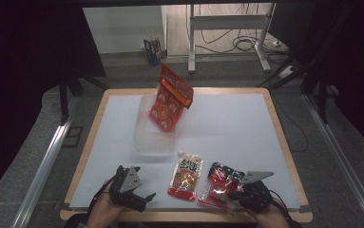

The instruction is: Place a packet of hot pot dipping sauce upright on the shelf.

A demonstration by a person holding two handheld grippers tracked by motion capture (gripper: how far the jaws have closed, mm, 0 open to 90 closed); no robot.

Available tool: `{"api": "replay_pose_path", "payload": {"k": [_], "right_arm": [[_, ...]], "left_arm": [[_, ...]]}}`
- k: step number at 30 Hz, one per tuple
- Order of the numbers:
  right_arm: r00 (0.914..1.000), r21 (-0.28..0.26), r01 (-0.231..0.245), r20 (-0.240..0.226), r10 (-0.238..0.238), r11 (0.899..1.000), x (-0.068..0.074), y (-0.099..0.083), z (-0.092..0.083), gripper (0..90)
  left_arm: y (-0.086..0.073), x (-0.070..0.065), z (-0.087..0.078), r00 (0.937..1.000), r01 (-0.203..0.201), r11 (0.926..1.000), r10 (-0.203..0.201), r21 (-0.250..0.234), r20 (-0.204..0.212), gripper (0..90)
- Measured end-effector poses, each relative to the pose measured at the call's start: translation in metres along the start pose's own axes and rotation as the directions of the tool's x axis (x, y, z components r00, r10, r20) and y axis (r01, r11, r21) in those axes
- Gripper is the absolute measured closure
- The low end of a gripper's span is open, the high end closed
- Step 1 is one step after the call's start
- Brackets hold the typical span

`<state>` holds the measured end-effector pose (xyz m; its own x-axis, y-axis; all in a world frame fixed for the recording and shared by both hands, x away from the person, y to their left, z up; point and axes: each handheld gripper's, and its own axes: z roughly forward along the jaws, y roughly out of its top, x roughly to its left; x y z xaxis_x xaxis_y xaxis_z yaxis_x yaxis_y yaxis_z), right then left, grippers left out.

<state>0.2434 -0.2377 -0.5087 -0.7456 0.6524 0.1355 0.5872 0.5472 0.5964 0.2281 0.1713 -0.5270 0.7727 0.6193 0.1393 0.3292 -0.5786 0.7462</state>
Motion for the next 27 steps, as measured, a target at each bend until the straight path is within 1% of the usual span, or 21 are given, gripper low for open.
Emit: {"api": "replay_pose_path", "payload": {"k": [1, 3, 5, 8, 13, 14, 16, 18, 23, 25, 27], "right_arm": [[1.0, -0.001, -0.003, 0.003, 0.003, 1.0, 0.001, 0.001, 0.001, 88.2], [0.9999, -0.002, 0.009, 0.012, -0.009, 1.0, 0.003, 0.001, 0.001, 87.9], [0.9997, 0.001, 0.02, 0.017, -0.02, 1.0, 0.004, 0.001, 0.0, 84.5], [0.9999, 0.0, 0.016, 0.004, -0.016, 1.0, 0.005, -0.001, -0.005, 81.9], [0.9994, 0.015, 0.025, -0.023, -0.024, 1.0, 0.011, -0.007, -0.009, 84.5], [0.999, 0.017, 0.03, -0.035, -0.029, 0.999, 0.012, -0.008, -0.01, 85.0], [0.9984, 0.026, 0.039, -0.043, -0.037, 0.999, 0.016, -0.01, -0.008, 85.9], [0.9978, 0.045, 0.059, -0.033, -0.057, 0.997, 0.018, -0.008, -0.005, 86.0], [0.9957, 0.025, 0.054, -0.077, -0.052, 0.998, 0.022, -0.003, 0.003, 86.6], [0.9944, 0.023, 0.063, -0.086, -0.06, 0.998, 0.024, -0.001, 0.007, 87.7], [0.9942, 0.019, 0.067, -0.086, -0.065, 0.998, 0.026, 0.003, 0.011, 88.4]], "left_arm": [[0.0, -0.001, 0.0, 1.0, 0.009, 1.0, -0.009, -0.005, 0.003, 0.0], [0.001, -0.002, 0.001, 0.9998, 0.014, 0.9999, -0.014, -0.004, 0.013, 0.0], [0.002, -0.002, 0.001, 0.9996, 0.019, 0.9998, -0.019, -0.006, 0.02, 0.0], [0.002, -0.002, 0.001, 0.9996, 0.022, 0.9998, -0.022, -0.004, 0.02, 0.0], [0.002, -0.002, 0.0, 0.9996, 0.024, 0.9997, -0.024, -0.007, 0.015, 0.1], [0.002, -0.002, 0.0, 0.9996, 0.025, 0.9997, -0.025, -0.006, 0.016, 0.1], [0.002, -0.002, 0.001, 0.9996, 0.024, 0.9997, -0.024, -0.003, 0.016, 0.1], [0.002, -0.003, 0.001, 0.9996, 0.022, 0.9998, -0.022, -0.002, 0.016, 0.1], [0.003, -0.003, 0.001, 0.9993, 0.031, 0.9995, -0.031, -0.005, 0.023, 0.2], [0.004, -0.002, 0.001, 0.999, 0.036, 0.9994, -0.036, -0.005, 0.027, 0.3], [0.004, -0.002, 0.001, 0.9987, 0.043, 0.999, -0.043, -0.005, 0.028, 0.6]]}}
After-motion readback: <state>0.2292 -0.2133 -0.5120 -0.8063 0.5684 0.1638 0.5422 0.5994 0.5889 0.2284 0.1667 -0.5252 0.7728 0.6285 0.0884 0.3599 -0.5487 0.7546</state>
